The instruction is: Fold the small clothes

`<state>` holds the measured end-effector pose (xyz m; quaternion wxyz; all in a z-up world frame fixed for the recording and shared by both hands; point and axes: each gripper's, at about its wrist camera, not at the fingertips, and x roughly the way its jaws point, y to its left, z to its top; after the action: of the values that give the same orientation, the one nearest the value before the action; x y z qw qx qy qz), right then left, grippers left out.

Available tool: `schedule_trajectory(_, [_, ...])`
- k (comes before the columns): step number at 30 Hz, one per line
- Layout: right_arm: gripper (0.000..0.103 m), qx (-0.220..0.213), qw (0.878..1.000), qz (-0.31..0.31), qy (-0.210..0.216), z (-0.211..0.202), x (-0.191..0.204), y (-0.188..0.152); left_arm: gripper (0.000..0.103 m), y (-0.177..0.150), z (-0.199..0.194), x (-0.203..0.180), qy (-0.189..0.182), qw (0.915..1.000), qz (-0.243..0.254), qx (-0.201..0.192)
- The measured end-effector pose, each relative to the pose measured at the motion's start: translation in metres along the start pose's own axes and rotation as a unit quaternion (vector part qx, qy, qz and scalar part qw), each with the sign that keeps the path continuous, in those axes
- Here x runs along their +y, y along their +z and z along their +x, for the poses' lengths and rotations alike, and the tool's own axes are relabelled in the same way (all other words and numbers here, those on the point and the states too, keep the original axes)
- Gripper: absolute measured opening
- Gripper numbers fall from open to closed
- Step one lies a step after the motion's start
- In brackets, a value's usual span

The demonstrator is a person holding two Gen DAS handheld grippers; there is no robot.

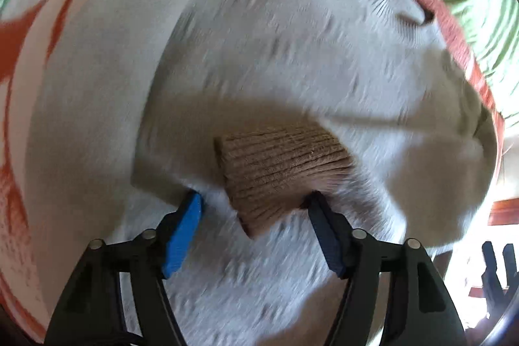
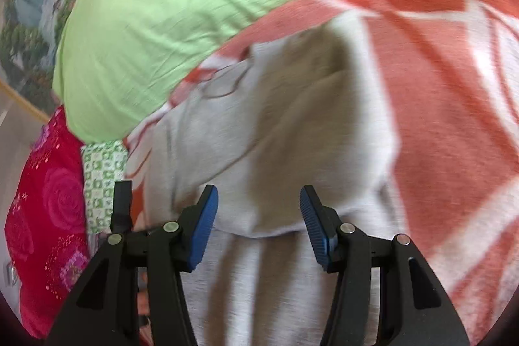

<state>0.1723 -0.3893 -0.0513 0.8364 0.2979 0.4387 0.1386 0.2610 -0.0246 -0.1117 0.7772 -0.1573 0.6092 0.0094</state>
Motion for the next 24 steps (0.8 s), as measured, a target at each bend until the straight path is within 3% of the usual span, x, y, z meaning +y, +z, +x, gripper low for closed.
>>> schedule_trajectory(1, [0.055, -0.005, 1.0, 0.006, -0.006, -0.002, -0.006, 0.0, 0.014, 0.002, -0.002, -0.009, -0.004, 0.9998, 0.015, -0.01])
schedule_trajectory(2, [0.055, -0.011, 1.0, 0.013, -0.011, -0.004, -0.011, 0.001, 0.008, 0.004, -0.006, -0.018, -0.006, 0.9994, 0.031, -0.013])
schedule_trajectory(4, [0.055, -0.024, 0.999, 0.03, -0.022, -0.009, -0.024, 0.005, 0.007, 0.008, -0.036, -0.025, -0.029, 0.9974, 0.041, -0.052])
schedule_trajectory(6, [0.055, -0.034, 0.998, 0.038, -0.036, -0.015, -0.035, 0.012, 0.007, 0.016, -0.081, -0.014, -0.026, 0.992, 0.034, -0.119])
schedule_trajectory(9, [0.055, -0.05, 0.996, 0.043, -0.053, -0.02, -0.046, 0.025, 0.007, 0.035, -0.113, 0.029, 0.023, 0.9844, 0.001, -0.174])
schedule_trajectory(11, [0.055, -0.053, 0.995, 0.046, -0.065, -0.016, -0.053, 0.035, 0.007, 0.045, -0.108, 0.057, 0.048, 0.9855, -0.016, -0.162])
schedule_trajectory(15, [0.055, -0.042, 0.995, 0.036, -0.078, 0.005, -0.058, 0.051, 0.007, 0.04, -0.09, 0.088, 0.035, 0.9893, -0.045, -0.134])
schedule_trajectory(24, [0.055, 0.01, 0.998, 0.006, -0.064, 0.075, -0.045, 0.079, 0.007, 0.03, -0.08, 0.071, 0.053, 0.9908, -0.013, -0.124])
